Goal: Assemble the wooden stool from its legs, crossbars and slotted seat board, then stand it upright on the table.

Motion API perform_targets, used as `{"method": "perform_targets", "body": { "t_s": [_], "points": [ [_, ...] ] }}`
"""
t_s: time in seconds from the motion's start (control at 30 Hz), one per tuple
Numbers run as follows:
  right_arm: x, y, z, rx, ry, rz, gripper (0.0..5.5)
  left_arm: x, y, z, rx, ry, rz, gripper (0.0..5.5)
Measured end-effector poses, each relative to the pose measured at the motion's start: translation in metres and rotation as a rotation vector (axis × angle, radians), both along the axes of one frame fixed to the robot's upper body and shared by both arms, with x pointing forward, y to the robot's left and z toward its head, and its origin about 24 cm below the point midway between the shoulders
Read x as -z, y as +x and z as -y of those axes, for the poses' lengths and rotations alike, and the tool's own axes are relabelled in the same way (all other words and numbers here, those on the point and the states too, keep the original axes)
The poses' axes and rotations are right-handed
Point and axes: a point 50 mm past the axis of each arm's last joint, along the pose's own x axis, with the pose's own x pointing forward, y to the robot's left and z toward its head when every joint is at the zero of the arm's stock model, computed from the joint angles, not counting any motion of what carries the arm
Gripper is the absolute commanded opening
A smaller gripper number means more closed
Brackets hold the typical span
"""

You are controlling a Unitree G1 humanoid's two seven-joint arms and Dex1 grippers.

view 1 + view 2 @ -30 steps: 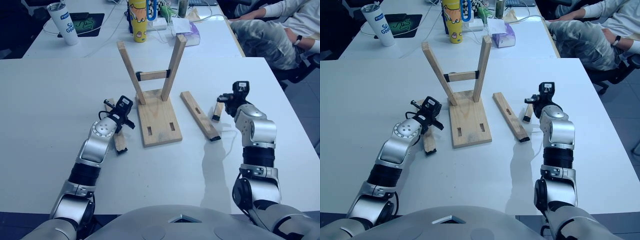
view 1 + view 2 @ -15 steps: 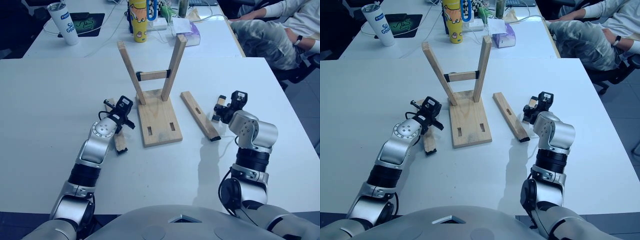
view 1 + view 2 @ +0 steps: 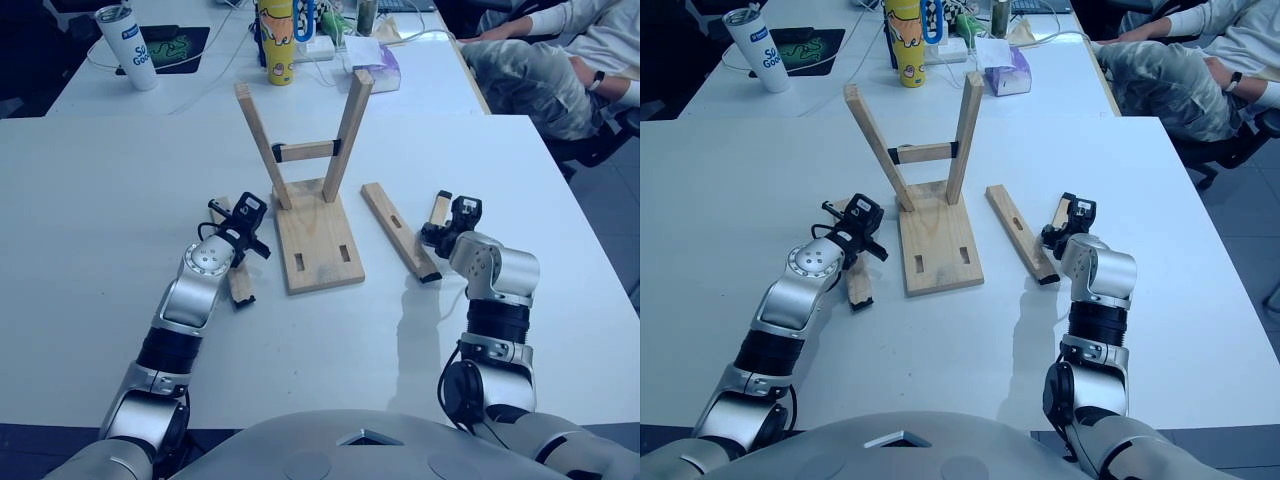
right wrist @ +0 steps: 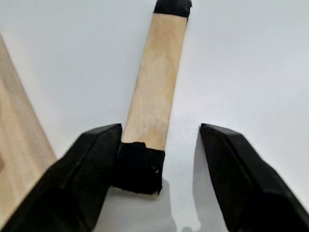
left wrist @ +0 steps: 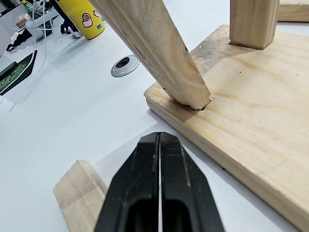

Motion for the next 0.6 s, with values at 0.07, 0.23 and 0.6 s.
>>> {"method": "perform_targets", "body": {
  "t_s": [0.07, 0.23, 0.6],
  "points": [
    [0.0, 0.0, 0.003, 0.017, 0.007, 0.0, 2.18, 0.0, 0.0, 0.0, 0.0, 0.004, 0.001, 0.0],
    [0.0, 0.001, 0.008, 0.021, -0.01, -0.014, 1.34, 0.0, 0.0, 0.001, 0.004, 0.01, 0.001, 0.0],
    [-0.036, 0.028, 0.019, -0.055, -0.178, 0.328, 1.32, -0.001, 0.001, 0.0, -0.004, -0.011, 0.003, 0.0]
  ]
}}
